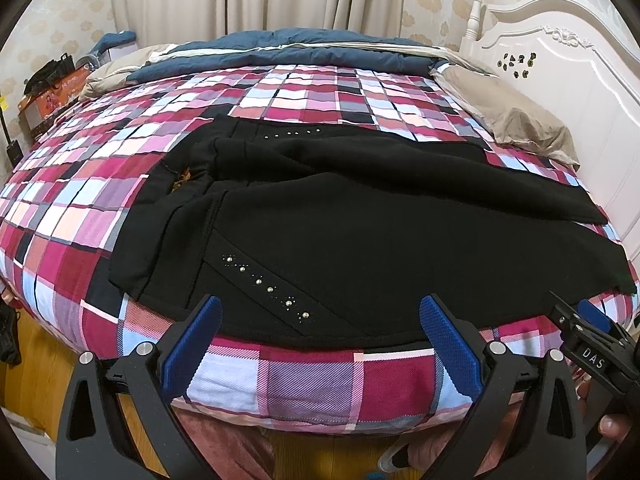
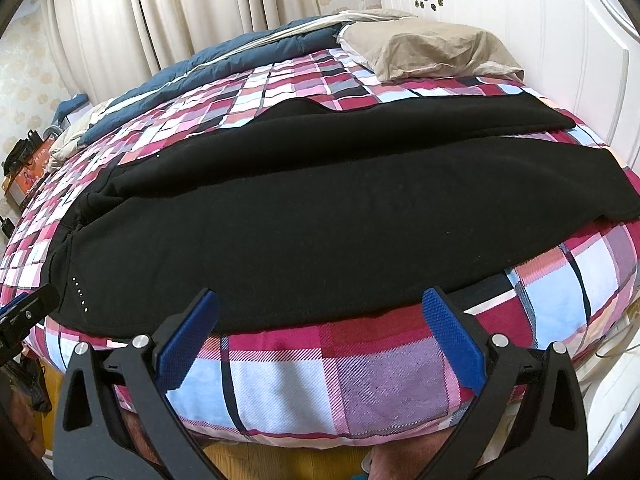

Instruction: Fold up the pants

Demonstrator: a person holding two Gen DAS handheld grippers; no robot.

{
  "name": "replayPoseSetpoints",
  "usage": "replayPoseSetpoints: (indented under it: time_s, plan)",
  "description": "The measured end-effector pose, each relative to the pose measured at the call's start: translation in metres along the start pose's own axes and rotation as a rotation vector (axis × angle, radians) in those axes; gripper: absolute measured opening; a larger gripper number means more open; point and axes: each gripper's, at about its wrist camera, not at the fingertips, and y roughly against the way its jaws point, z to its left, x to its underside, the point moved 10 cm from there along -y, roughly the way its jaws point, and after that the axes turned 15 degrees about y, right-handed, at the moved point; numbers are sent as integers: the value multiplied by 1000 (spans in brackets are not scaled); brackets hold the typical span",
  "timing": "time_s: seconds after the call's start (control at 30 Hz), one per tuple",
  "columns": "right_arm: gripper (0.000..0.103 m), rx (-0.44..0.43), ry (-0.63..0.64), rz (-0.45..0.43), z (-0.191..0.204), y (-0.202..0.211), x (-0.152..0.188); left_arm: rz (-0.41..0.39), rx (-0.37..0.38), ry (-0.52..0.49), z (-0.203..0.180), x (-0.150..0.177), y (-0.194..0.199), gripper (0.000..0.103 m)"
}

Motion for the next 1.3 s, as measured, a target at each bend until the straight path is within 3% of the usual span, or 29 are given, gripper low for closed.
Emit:
replayPoseSetpoints:
  time_s: [0.27,0.33,0.43,0.5,0.63,0.77,0.87,1.07,1.13,1.3]
  plan:
    - [101,-7,4,19,-1,-7,-3,37,18,-17,-4,-2,-8,99]
    - [101,-10,11,23,-1,-9,-5,95,69,1,-4,-3,-13,99]
    - [101,-26,23,34,0,-14,-12,200,212,73,0,-10,-20,99]
    - [101,-32,25,35,1,-17,-18,264,274,142,14,-26,-26,99]
    - [101,-74,21,36,7,-25,-33,292,437,232,42,-76,-33,99]
    - [101,-125,25,35,19,-33,-49,270,476,293,88,-146,-62,99]
    - [101,-175,54,41,33,-41,-60,313,511,346,114,-185,-101,99]
    - [101,-220,88,60,50,-61,-78,449,537,348,117,-213,-178,98]
    - [101,-227,95,66,53,-66,-80,481,584,346,109,-219,-194,98]
    - [101,-247,106,94,55,-79,-83,401,628,346,115,-245,-190,98]
